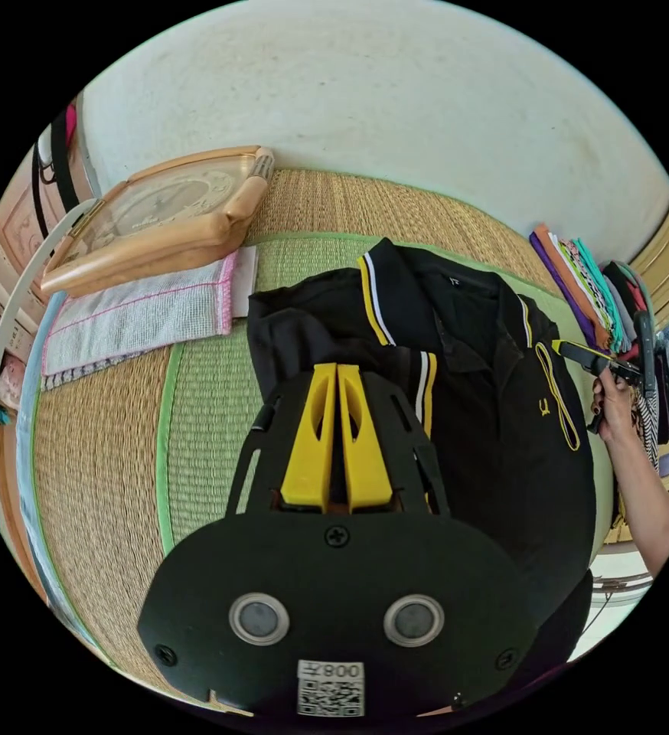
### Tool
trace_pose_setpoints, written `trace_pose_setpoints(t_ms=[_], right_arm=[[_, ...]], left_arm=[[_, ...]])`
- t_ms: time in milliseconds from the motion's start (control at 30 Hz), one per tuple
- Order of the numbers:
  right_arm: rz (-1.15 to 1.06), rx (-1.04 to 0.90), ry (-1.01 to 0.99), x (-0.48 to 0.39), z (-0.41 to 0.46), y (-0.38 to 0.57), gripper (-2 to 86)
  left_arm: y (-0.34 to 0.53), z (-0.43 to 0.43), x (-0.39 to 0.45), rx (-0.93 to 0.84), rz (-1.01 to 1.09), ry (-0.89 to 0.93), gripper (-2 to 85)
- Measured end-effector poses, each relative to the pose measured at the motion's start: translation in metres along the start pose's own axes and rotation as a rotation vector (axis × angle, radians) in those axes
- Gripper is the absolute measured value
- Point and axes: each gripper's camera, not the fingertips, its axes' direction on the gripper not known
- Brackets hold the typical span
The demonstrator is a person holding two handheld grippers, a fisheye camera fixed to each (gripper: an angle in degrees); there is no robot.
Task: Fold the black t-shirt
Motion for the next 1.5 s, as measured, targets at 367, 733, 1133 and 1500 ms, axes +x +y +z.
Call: trace_pose_setpoints(t_ms=[367, 733, 1133, 1500], right_arm=[[-0.024, -0.002, -0.074, 0.007, -0.037, 0.029, 0.0], [-0.143, -0.065, -0.176, -0.013, -0.073, 0.132, 0.1], [-0.127, 0.073, -0.231, 0.010, -0.193, 0.200, 0.0], [-0.171, 0.692, -0.205, -0.008, -0.494, 0.414, 0.0]], left_arm=[[0.033, -0.091, -0.004, 0.004, 0.012, 0.122, 0.0], [0.106, -0.175, 0.008, -0.016, -0.020, 0.228, 0.0], [0.184, -0.354, 0.014, 0.090, -0.043, 0.293, 0.1], [0.332, -0.732, 0.103, 0.820, 0.191, 0.152, 0.1]])
